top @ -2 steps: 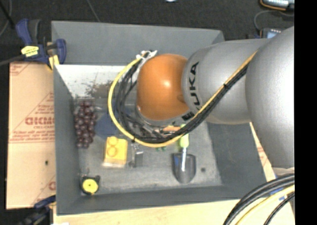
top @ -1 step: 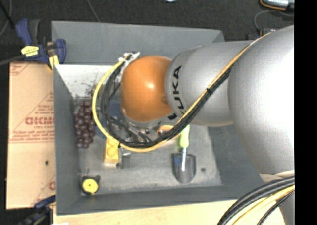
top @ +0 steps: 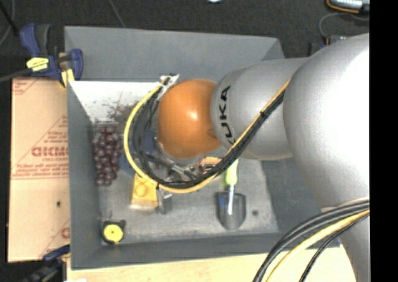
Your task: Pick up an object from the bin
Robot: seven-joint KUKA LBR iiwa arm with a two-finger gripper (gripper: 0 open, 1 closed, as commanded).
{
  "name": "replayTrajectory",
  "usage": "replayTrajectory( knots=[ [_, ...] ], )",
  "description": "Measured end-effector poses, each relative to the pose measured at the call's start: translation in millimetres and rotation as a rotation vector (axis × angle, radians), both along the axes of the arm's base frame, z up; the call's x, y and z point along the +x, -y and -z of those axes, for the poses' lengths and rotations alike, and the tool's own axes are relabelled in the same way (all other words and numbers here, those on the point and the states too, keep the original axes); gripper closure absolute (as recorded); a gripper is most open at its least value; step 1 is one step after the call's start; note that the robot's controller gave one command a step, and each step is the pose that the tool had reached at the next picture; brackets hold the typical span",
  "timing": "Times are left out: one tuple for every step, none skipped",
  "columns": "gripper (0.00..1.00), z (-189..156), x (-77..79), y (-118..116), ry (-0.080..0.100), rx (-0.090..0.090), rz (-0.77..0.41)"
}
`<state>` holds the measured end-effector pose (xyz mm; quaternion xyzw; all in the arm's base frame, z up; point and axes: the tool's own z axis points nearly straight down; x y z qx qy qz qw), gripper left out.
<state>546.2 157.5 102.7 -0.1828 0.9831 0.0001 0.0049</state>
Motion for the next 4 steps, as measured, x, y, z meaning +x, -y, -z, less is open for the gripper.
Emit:
replayTrajectory(
  knots=[
    [0.0, 13, 8.3, 0, 0.009, 0.007, 0.043],
    [0.0, 18, 11.2, -1, 0.013, 0.013, 0.201],
    [0.0, 18, 17.3, 4, 0.02, 0.013, 0.062],
    [0.0, 1, 14.8, 3, 0.017, 0.012, 0.078]
  ],
)
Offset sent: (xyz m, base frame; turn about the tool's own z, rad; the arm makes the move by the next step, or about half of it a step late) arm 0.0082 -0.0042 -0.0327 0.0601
